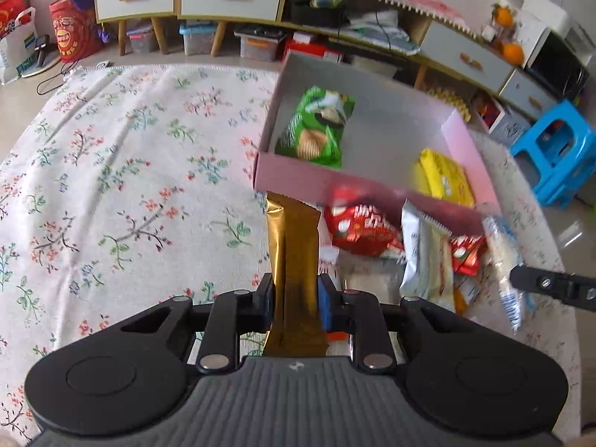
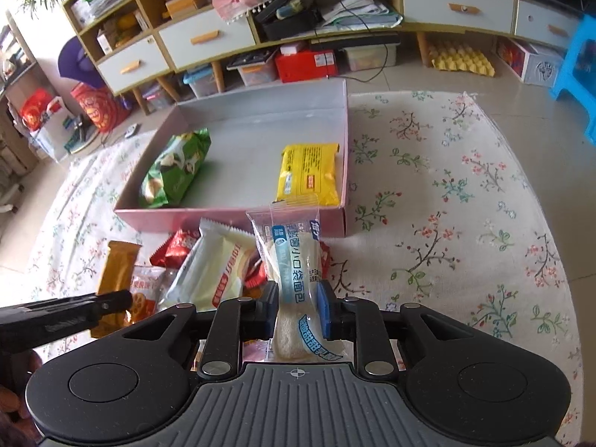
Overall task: Organize snacks
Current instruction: 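Lower the gold bar and white bread pack into the pink box and release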
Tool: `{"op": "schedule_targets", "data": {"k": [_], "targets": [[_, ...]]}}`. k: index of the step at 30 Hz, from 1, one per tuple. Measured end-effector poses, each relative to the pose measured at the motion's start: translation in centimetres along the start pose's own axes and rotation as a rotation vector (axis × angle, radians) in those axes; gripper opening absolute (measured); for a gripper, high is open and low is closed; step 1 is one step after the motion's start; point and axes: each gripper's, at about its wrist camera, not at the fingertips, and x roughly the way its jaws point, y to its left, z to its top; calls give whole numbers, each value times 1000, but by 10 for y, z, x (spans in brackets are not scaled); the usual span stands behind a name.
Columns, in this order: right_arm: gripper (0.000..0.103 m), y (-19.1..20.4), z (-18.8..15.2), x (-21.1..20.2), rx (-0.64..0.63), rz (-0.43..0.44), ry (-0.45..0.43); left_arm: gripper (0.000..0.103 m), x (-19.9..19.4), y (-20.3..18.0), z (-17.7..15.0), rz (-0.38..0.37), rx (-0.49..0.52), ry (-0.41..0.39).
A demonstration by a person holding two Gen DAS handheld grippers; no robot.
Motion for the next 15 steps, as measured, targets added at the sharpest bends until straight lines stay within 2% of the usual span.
{"op": "schedule_targets", "data": {"k": [7, 10, 15], "targets": [[21, -10, 10, -6, 59, 19, -24, 21, -14, 6, 14, -3, -24, -100], [21, -17, 17, -7, 88, 18, -43, 21, -11, 5, 19, -10, -33, -117], [21, -28, 33, -1, 168, 54, -50, 21, -4, -2, 34, -6, 25, -173]]}}
